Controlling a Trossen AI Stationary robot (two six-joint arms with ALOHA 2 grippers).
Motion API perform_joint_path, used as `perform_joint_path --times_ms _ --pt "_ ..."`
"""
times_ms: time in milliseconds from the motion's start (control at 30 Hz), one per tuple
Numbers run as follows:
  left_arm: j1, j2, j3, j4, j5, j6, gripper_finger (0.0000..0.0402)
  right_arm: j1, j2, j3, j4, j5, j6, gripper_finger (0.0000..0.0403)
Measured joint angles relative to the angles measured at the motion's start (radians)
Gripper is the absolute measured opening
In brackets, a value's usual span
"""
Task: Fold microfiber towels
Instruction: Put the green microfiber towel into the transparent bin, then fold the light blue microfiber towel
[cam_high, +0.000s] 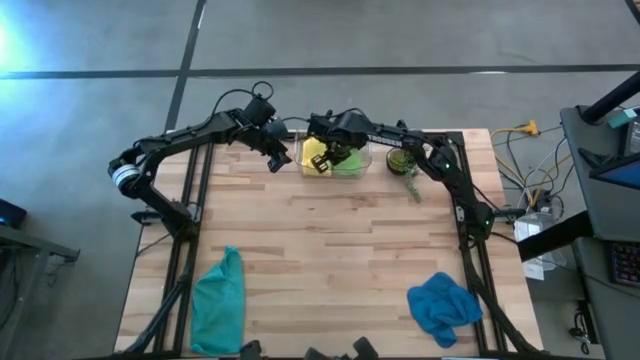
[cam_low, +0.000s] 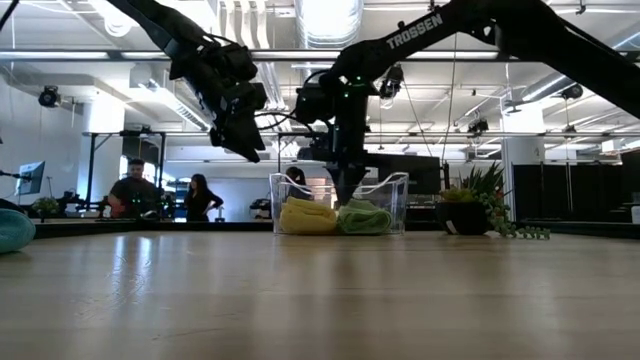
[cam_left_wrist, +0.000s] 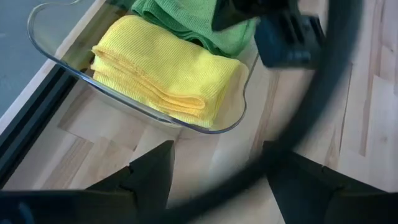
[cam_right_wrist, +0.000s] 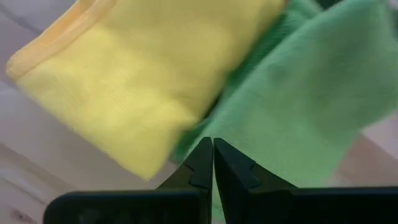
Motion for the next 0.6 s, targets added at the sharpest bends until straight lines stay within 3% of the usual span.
perform_joint_path --times_ms 200,300,400,600 --pt "0.000 0.000 0.000 0.000 0.000 0.000 0.0228 0.001 0.019 0.006 -0.001 0.013 -0.001 0.0009" --pt "0.000 -0.002 0.000 -0.010 0.000 -0.001 0.0228 -0.005 -0.032 0.034 -0.052 0.061 -0.007 0.0008" --pt "0.000 -0.010 0.001 -0.035 0.000 -0.006 0.0228 -0.006 -0.149 0.049 -0.077 0.125 -0.052 0.0008" --pt "-0.001 -0.024 0.002 -0.117 0.001 -0.026 0.0228 -0.006 -0.422 0.012 -0.070 0.137 -0.244 0.0009"
